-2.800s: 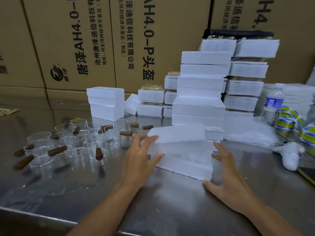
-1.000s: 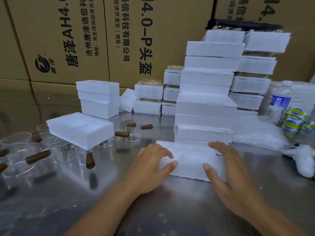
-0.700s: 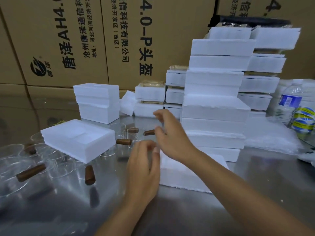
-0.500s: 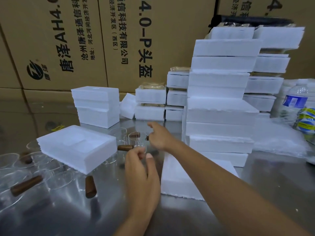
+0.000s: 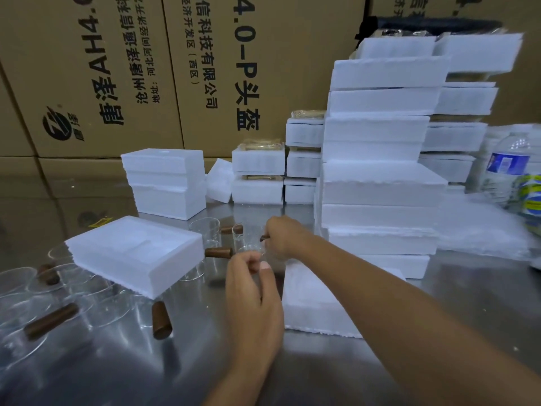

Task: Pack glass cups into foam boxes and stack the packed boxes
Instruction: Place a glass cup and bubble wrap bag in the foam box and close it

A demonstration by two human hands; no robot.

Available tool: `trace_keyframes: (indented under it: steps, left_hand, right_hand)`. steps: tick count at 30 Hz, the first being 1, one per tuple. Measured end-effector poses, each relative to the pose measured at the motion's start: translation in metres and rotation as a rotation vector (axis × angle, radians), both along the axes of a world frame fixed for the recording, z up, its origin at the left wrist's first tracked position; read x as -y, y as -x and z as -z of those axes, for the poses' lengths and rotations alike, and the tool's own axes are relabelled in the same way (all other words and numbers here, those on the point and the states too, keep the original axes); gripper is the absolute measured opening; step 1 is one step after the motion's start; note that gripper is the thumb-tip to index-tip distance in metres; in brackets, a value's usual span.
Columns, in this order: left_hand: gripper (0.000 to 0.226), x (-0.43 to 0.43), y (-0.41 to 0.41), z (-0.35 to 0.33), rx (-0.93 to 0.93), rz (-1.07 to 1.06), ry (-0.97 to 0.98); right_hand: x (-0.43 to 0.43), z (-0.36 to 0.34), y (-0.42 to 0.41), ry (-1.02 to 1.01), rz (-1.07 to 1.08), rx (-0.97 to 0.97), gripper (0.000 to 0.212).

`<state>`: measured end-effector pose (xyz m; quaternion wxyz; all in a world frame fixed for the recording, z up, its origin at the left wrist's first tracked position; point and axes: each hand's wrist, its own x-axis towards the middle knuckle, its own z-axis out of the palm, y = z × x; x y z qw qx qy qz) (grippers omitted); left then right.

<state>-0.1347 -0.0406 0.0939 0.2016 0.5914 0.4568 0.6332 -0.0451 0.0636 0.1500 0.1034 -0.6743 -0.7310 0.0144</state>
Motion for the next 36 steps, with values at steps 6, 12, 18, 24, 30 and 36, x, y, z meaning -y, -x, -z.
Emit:
trace_keyframes:
  steps: [6,12,18,24,30,36]
  left_hand:
    - [0.013,0.000,0.004,-0.003,0.038,0.010,0.007]
    - [0.009,0.011,0.007,-0.038,0.490,0.159,0.072]
    - [0.058,0.020,-0.016,-0.073,0.523,0.682,0.220]
    - [0.073,0.023,-0.042,-0.066,0.431,0.845,0.364]
    - [0.074,0.021,-0.045,-0.054,0.556,0.849,0.400]
    - [0.026,0.011,-0.033,-0.050,0.774,0.874,0.410]
  right_hand:
    - [0.048,-0.024,-0.001,-0.282,-0.007,-0.206,0.014]
    - [0.123,-0.041,-0.042,-0.509,-0.180,-0.498,0.018]
    - [0.168,-0.045,-0.096,-0.354,-0.263,-0.498,0.019]
    - [0.181,-0.038,-0.126,-0.379,-0.186,-0.571,0.017]
    - [0.177,-0.027,-0.133,-0.409,-0.266,-0.731,0.010]
    - [0.156,-0.006,-0.180,-0.859,0.007,-0.852,0.022]
